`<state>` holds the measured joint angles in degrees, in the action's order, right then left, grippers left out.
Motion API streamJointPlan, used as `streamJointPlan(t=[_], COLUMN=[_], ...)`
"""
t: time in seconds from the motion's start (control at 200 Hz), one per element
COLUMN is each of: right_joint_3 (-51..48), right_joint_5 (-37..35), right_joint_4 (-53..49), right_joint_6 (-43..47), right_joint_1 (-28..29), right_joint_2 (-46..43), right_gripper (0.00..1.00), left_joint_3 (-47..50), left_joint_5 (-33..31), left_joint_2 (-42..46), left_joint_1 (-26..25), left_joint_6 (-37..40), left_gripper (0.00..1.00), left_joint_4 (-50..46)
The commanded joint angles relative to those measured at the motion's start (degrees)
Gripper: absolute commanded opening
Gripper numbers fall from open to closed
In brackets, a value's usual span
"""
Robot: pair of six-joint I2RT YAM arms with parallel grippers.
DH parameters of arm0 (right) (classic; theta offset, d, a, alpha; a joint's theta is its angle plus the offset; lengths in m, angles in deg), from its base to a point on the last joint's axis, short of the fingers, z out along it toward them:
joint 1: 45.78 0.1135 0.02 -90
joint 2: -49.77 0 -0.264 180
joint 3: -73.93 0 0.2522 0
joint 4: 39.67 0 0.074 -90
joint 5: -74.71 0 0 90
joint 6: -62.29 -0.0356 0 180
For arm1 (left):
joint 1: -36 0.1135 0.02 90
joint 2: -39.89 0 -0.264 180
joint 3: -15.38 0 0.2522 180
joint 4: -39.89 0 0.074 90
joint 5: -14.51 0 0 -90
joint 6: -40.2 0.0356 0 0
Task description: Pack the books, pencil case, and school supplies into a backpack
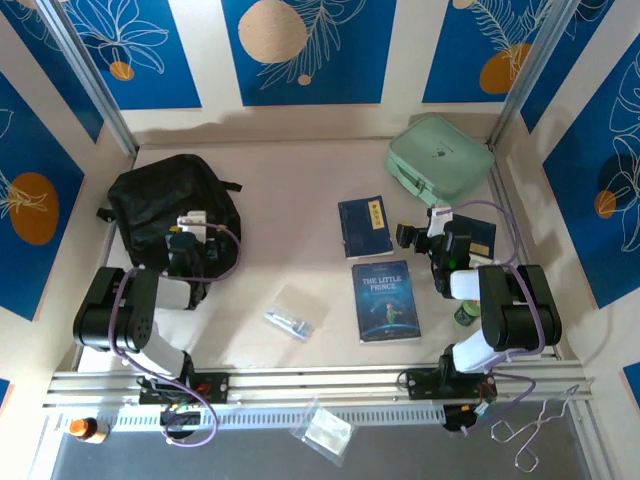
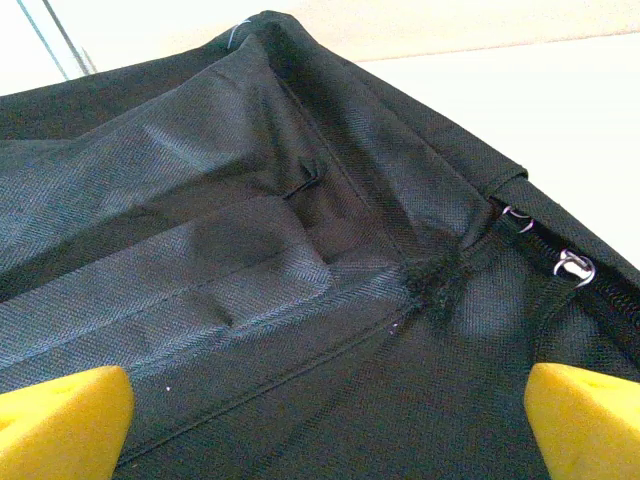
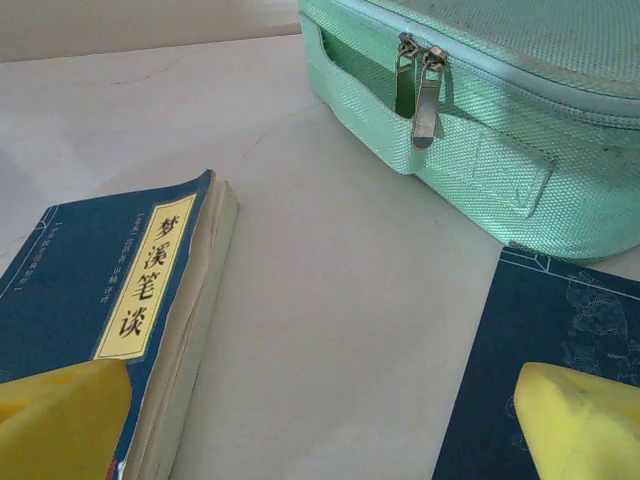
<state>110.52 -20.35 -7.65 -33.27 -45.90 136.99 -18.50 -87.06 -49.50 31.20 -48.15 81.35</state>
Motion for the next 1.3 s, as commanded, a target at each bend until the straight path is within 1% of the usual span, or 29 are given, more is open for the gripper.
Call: streamJointPlan(t=[0.0, 0.75, 0.865, 0.935, 0.99, 1.04, 1.145, 1.195, 1.245, 1.29], right_joint_3=[1.27, 1.33, 0.62, -0.07, -0.91, -0.67, 1.74, 3.29, 5.08, 7.13], right_joint_5=[0.4, 0.4, 0.27, 0.79, -0.14, -0.77, -4.58, -6.24, -7.9, -10.24], right_joint_4=[0.15, 0.03, 1.28, 2.18, 2.61, -0.2, -9.01, -13.7, -18.27, -22.97], right_joint_6=[-0.22, -0.24, -0.01, 0.65, 0.99, 1.08, 1.11, 0.55, -1.37, -4.86], right_joint_1=[0.11, 0.12, 0.2, 0.41, 0.97, 1.31, 2.76, 3.57, 4.51, 5.36], right_joint_2=[0.14, 0.22, -0.03, -0.51, -2.29, -4.81, -10.77, -13.0, -15.03, -16.67], right_gripper=[0.99, 0.99, 0.99, 0.99, 0.99, 0.99, 0.99, 0.99, 0.99, 0.99], left_joint_3=[-0.71, -0.8, -0.55, -0.45, -0.66, -1.41, -3.78, -4.92, -5.72, -6.72], left_joint_5=[1.2, 1.42, 1.47, 0.79, -0.63, -1.15, -2.0, -4.02, -5.74, -6.65], left_joint_2=[-0.44, -0.43, -0.28, 0.01, 1.63, 3.89, 9.49, 12.08, 14.75, 17.06], left_joint_1=[-0.44, -0.45, -0.43, -0.45, -0.39, -0.43, -0.44, -0.41, -0.4, -0.44], left_joint_6=[0.48, 0.37, 0.37, 0.25, -0.28, -0.51, -0.63, -1.21, -2.58, -4.26], left_gripper=[1.0, 1.0, 1.0, 1.0, 1.0, 1.0, 1.0, 1.0, 1.0, 1.0], left_joint_4=[0.05, -0.12, 0.22, 0.38, -1.32, -4.68, -13.44, -17.25, -19.56, -21.79])
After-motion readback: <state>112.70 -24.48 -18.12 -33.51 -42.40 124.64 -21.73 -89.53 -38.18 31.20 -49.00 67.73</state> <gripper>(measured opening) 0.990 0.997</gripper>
